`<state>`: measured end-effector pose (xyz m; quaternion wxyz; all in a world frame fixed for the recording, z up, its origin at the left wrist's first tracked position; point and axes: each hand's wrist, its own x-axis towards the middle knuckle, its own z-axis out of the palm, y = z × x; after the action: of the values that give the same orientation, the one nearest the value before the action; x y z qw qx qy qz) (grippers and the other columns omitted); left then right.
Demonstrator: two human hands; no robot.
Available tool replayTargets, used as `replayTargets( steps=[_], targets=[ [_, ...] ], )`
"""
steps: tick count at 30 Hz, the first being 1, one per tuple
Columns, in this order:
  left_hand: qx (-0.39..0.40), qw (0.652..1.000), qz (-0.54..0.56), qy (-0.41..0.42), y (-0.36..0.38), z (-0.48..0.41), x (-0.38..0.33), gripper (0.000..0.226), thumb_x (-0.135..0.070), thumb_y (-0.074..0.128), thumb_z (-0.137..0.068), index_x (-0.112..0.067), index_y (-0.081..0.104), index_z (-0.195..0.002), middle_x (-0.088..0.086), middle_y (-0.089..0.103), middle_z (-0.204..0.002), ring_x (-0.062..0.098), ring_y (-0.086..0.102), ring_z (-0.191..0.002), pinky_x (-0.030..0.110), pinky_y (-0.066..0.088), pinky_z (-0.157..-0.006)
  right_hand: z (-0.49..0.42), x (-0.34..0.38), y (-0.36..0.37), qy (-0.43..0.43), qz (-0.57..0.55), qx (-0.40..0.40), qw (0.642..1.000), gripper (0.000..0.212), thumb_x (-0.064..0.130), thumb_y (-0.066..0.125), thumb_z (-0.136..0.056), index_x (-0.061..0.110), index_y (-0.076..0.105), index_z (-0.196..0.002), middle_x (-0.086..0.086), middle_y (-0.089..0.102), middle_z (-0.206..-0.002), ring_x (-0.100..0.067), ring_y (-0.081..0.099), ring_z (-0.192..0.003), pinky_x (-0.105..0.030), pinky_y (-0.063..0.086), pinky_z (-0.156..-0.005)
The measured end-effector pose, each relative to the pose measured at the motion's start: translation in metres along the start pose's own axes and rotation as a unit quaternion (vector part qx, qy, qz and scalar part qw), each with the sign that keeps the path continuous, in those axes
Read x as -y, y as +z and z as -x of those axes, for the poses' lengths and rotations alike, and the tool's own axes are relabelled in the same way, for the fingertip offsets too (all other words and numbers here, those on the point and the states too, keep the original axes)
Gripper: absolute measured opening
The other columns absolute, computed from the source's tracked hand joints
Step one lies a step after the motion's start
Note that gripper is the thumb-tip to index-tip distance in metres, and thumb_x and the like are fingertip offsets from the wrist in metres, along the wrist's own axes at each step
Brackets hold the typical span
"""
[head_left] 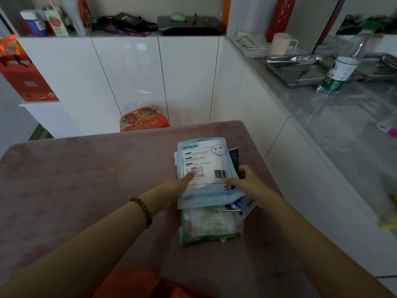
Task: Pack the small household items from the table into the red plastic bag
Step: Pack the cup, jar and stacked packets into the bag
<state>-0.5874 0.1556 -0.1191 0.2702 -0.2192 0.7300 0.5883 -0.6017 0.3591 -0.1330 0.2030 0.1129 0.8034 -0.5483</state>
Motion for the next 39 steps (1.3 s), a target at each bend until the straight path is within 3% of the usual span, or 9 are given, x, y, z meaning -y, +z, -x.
replayTargets(
  steps=[8, 13, 17, 20, 23, 28, 31, 35, 39],
  targets=[
    [0.005, 0.999, -0.039, -0.010, 0.000, 0.014, 0.007, 0.050, -0.032, 0.058, -0.090, -0.004, 0.045, -0.130, 0.011, 0.058, -0.120, 0.024, 0.055, -0.100, 0.035, 0.048, -0.086, 0.028, -0.017, -0.012, 0.021, 0.079, 0.127, 0.989, 0.057, 0.004, 0.078, -0.071, 0.011, 0.051, -0.121, -0.005, 0.065, -0.114, -0.021, 0.061, -0.105, -0.041, 0.052, -0.094],
    [0.016, 0.999, -0.028, -0.003, 0.007, 0.015, 0.012, 0.056, -0.027, 0.065, -0.087, -0.006, 0.040, -0.133, 0.009, 0.055, -0.129, 0.029, 0.055, -0.117, 0.035, 0.049, -0.094, 0.024, -0.026, -0.013, 0.014, 0.200, -0.075, 0.977, 0.110, 0.055, 0.081, -0.057, 0.013, 0.024, -0.140, -0.005, 0.036, -0.140, -0.025, 0.041, -0.127, -0.043, 0.042, -0.103],
    [-0.027, 0.990, -0.138, 0.024, 0.019, -0.017, 0.037, 0.109, -0.083, 0.067, -0.044, -0.028, 0.037, -0.133, 0.001, 0.042, -0.141, 0.029, 0.040, -0.129, 0.047, 0.040, -0.105, 0.016, -0.022, -0.013, 0.025, 0.097, -0.054, 0.994, 0.064, 0.052, 0.082, -0.058, 0.015, 0.059, -0.105, -0.007, 0.065, -0.110, -0.019, 0.064, -0.095, -0.037, 0.056, -0.083],
    [-0.038, 0.990, -0.129, 0.041, 0.021, -0.056, 0.066, 0.121, -0.095, 0.053, -0.032, -0.032, 0.038, -0.134, 0.004, 0.045, -0.139, 0.030, 0.045, -0.125, 0.052, 0.042, -0.103, 0.022, -0.010, -0.010, 0.050, 0.012, 0.014, 0.999, 0.037, 0.033, 0.081, -0.068, 0.011, 0.067, -0.095, -0.003, 0.071, -0.085, -0.012, 0.065, -0.074, -0.019, 0.054, -0.058],
    [-0.023, 0.993, -0.104, 0.043, 0.018, -0.049, 0.061, 0.114, -0.093, 0.054, -0.039, -0.030, 0.043, -0.134, 0.005, 0.052, -0.133, 0.029, 0.052, -0.118, 0.050, 0.046, -0.100, 0.032, -0.008, 0.002, 0.095, -0.075, 0.052, 0.991, 0.045, 0.030, 0.080, -0.069, 0.008, 0.066, -0.106, -0.006, 0.071, -0.097, -0.017, 0.065, -0.085, -0.025, 0.054, -0.070],
    [0.047, 0.992, -0.055, 0.098, 0.015, 0.055, -0.002, 0.025, -0.037, 0.049, -0.094, -0.022, 0.048, -0.115, 0.001, 0.060, -0.110, 0.016, 0.059, -0.095, 0.027, 0.051, -0.081, 0.063, 0.005, 0.007, 0.094, -0.276, 0.111, 0.950, 0.030, 0.011, 0.070, -0.079, 0.010, 0.066, -0.108, -0.010, 0.074, -0.098, -0.023, 0.070, -0.085, -0.034, 0.059, -0.072],
    [0.039, 0.991, -0.022, 0.124, 0.005, 0.091, -0.025, 0.043, -0.041, 0.055, -0.090, -0.020, 0.038, -0.123, 0.004, 0.058, -0.115, 0.016, 0.060, -0.092, 0.029, 0.053, -0.078, 0.094, 0.033, -0.007, 0.025, -0.304, 0.100, 0.947, 0.043, 0.011, 0.073, -0.072, 0.009, 0.064, -0.114, -0.014, 0.071, -0.110, -0.031, 0.066, -0.102, -0.044, 0.053, -0.090],
    [0.087, 0.986, 0.044, 0.137, -0.012, 0.159, -0.053, 0.083, -0.059, 0.074, -0.067, -0.023, 0.039, -0.133, 0.007, 0.066, -0.118, 0.026, 0.069, -0.098, 0.044, 0.058, -0.082, 0.160, 0.084, -0.027, -0.045, -0.306, 0.108, 0.945, 0.079, 0.024, 0.090, -0.052, 0.011, 0.059, -0.124, -0.015, 0.067, -0.118, -0.032, 0.064, -0.109, -0.045, 0.053, -0.091],
    [0.039, 0.974, 0.053, 0.215, -0.022, 0.237, -0.052, 0.062, -0.051, 0.070, -0.075, -0.018, 0.051, -0.124, 0.004, 0.071, -0.107, 0.015, 0.073, -0.081, 0.031, 0.060, -0.064, 0.246, 0.120, -0.030, -0.081, -0.286, 0.124, 0.947, 0.037, 0.018, 0.073, -0.071, 0.010, 0.067, -0.107, -0.008, 0.075, -0.097, -0.020, 0.072, -0.083, -0.028, 0.059, -0.068]
  ],
)
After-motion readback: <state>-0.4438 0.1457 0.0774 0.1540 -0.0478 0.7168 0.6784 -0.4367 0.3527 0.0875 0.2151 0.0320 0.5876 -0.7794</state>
